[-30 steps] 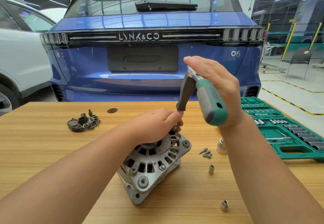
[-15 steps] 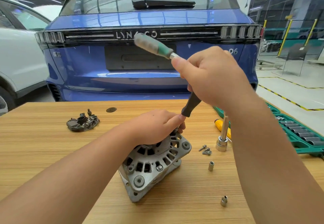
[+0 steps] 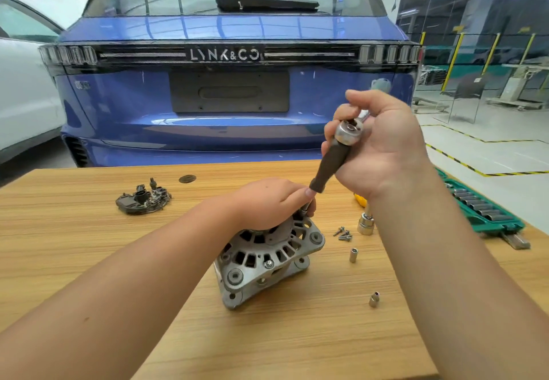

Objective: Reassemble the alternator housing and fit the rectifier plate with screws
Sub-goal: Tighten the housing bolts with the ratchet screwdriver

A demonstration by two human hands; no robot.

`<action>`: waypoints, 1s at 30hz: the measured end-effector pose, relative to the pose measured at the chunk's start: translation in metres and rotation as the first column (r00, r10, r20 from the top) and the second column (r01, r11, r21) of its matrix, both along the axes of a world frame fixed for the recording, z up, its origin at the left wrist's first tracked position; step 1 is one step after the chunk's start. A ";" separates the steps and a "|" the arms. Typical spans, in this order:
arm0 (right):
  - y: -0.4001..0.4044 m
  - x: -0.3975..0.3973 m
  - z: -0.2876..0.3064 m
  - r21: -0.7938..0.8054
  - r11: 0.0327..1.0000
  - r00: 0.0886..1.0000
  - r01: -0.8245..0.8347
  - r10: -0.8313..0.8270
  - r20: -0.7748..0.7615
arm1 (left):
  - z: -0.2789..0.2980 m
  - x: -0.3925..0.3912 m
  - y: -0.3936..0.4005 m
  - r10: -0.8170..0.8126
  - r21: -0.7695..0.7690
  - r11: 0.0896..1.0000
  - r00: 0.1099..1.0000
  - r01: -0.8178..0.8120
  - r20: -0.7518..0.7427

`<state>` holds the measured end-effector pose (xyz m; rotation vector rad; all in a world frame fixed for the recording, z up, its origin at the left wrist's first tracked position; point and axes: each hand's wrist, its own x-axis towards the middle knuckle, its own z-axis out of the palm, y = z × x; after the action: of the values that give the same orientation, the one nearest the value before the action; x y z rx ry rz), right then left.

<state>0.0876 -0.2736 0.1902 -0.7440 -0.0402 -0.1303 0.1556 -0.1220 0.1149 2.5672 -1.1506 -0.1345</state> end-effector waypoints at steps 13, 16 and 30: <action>0.032 0.005 -0.065 -0.113 0.724 0.629 0.680 -0.499 0.596 | -0.007 -0.002 0.027 0.113 -0.048 0.993 0.993 -0.111 0.033; 0.035 0.015 -0.078 -0.143 0.251 0.222 0.957 -0.322 0.921 | -0.008 -0.004 0.030 0.164 -0.054 0.986 0.984 -0.160 0.073; 0.020 0.006 0.026 -0.524 -0.651 0.835 0.550 0.427 0.346 | -0.010 -0.006 0.031 0.324 -0.131 0.938 0.946 -0.320 0.015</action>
<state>0.0937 -0.2539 0.2167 -3.0376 -0.9049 -0.6145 0.1499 -0.0909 0.1045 2.6091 -0.7083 0.0611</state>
